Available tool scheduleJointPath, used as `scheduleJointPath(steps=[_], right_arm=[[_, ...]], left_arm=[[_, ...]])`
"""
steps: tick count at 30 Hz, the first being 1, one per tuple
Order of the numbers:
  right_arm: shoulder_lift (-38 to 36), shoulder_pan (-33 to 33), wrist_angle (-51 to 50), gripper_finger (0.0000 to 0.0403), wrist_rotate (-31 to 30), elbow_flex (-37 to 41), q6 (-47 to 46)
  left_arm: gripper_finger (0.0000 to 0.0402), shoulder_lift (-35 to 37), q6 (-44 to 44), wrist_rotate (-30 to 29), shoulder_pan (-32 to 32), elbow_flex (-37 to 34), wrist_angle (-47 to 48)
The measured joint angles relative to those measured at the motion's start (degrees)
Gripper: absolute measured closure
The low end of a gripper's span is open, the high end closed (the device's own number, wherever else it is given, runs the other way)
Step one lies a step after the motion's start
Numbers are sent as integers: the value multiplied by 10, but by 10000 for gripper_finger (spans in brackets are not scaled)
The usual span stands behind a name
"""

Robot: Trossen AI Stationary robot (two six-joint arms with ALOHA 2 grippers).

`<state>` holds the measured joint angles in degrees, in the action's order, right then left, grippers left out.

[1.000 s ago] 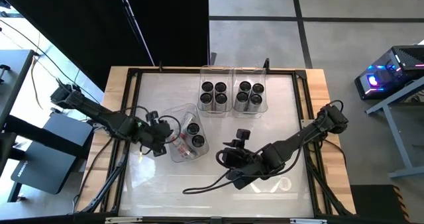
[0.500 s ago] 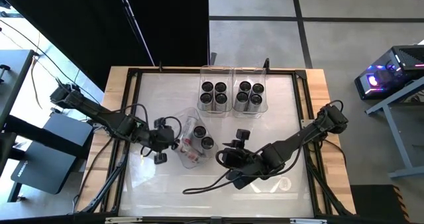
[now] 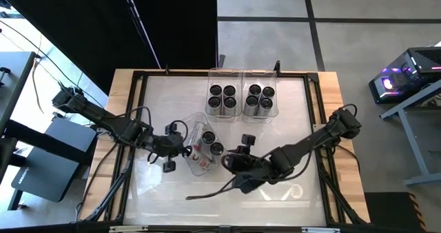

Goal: Sort soda cans
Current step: Adjust the white pink soda cans

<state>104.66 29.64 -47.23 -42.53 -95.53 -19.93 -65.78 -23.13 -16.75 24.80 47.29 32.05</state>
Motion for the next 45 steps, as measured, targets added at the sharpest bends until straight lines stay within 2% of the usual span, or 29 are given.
scheduleJointPath(steps=[4,10,17,24,29,36,43,45], right_arm=[[0,-21,13,277,57,0,31],[0,-33,15,277,88,0,34],[0,-22,3,277,84,0,35],[0,-11,-2,277,82,0,33],[0,-6,-5,277,73,0,24],[0,-5,-35,277,53,0,3],[0,-5,-51,277,51,0,-23],[0,-2,-53,277,44,0,-24]], left_arm=[[401,0,20,2,0,0,-32],[401,-13,49,1,-7,0,-67],[401,-28,78,-5,-14,2,-95],[401,-39,83,37,-31,1,-140],[401,-76,99,58,-32,2,-203],[401,-104,140,59,-38,0,-279],[401,-97,178,40,-46,78,-209],[401,-92,183,25,-46,108,-163]])
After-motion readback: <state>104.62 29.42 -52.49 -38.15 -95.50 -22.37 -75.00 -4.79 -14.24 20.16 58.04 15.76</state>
